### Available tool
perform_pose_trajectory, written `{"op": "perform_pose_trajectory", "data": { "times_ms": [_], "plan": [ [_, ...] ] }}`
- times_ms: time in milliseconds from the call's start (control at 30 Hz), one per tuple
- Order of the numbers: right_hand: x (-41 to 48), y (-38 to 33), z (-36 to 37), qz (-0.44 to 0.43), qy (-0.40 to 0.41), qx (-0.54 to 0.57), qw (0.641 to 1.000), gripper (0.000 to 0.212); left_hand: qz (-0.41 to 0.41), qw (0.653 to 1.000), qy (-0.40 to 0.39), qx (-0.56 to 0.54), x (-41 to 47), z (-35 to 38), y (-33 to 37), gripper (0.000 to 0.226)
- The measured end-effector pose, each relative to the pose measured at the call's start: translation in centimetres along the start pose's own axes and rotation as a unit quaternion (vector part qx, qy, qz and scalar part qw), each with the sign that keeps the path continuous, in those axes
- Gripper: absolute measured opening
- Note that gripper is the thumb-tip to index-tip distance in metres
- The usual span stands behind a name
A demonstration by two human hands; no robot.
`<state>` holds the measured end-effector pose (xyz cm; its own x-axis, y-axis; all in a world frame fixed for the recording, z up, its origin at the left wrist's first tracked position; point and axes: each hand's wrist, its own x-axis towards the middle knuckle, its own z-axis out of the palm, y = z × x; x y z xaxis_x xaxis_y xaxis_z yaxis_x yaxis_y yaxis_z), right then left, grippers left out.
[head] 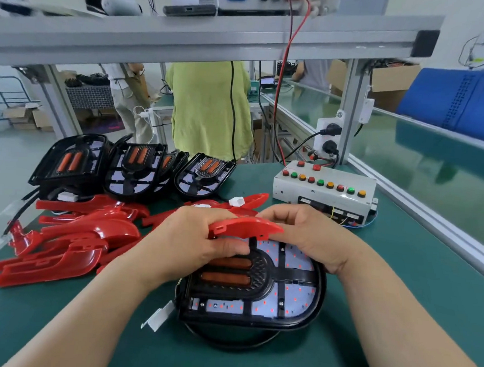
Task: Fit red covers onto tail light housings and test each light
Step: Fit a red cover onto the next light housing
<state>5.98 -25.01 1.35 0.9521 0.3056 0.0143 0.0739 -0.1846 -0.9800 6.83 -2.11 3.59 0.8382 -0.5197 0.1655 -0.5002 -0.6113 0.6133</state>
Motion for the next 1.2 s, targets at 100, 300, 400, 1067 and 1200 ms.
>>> {"op": "perform_pose_trajectory", "data": {
  "times_ms": [100,300,400,1067,1200],
  "plan": [
    [0.0,0.0,0.1,0.005,-0.011,0.005,1.000,0.018,-0.022,0.998,-0.043,-0.034,0.4,-0.2,-0.4,0.043],
    [0.3,0.2,0.1,0.027,-0.019,0.156,0.987,0.037,-0.042,0.990,-0.023,-0.131,0.5,-0.3,-0.9,0.030],
    [0.5,0.5,-0.7,0.013,-0.035,0.251,0.967,0.024,-0.068,0.984,0.056,-0.157,0.4,-1.6,-1.6,0.020],
    [1.9,1.4,1.9,0.126,-0.004,0.322,0.938,0.046,-0.084,0.986,0.142,0.031,-0.1,-0.7,-1.4,0.050],
    [2.0,1.5,2.0,0.129,0.018,0.318,0.939,0.044,-0.107,0.983,0.092,0.116,-0.1,-1.1,-1.9,0.086]
  ]
}}
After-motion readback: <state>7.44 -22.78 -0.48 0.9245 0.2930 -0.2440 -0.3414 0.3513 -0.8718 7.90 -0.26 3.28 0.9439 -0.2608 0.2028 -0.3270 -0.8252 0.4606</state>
